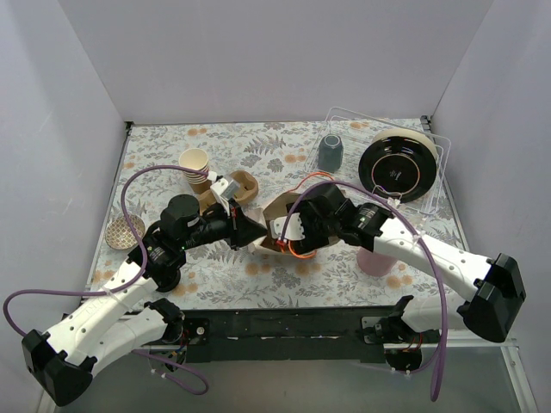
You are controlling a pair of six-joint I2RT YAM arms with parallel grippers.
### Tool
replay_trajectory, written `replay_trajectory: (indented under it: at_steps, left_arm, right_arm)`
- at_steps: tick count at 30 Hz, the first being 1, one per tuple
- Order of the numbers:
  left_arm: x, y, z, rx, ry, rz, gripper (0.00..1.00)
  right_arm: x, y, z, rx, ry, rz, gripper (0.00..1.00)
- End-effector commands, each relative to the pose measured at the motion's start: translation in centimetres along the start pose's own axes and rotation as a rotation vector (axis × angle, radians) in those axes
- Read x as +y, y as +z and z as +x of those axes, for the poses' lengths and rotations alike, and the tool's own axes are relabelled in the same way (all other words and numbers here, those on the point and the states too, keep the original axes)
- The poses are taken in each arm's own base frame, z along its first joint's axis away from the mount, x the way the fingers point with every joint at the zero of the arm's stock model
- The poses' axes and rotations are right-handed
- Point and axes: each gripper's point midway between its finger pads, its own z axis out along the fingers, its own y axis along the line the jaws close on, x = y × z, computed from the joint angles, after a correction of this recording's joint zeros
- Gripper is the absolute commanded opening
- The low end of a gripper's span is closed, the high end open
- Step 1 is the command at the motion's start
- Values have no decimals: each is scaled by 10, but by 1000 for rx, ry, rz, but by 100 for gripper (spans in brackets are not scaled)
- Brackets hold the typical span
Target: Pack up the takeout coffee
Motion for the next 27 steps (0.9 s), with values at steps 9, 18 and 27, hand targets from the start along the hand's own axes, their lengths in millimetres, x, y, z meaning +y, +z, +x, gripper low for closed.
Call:
replay_trajectory:
  at_steps: [9, 18, 27]
  left_arm:
    - [-8, -2, -2, 4, -4, 22, 0]
    - [-6, -1, -2, 9, -15, 11, 0]
    - [-1, 0, 2, 20, 0, 0, 0]
  right_arm:
    - [13, 23, 7, 30, 57, -48, 39]
    - [11, 31, 24, 116, 85, 12, 38]
    - [20, 36, 26, 126, 101, -2, 38]
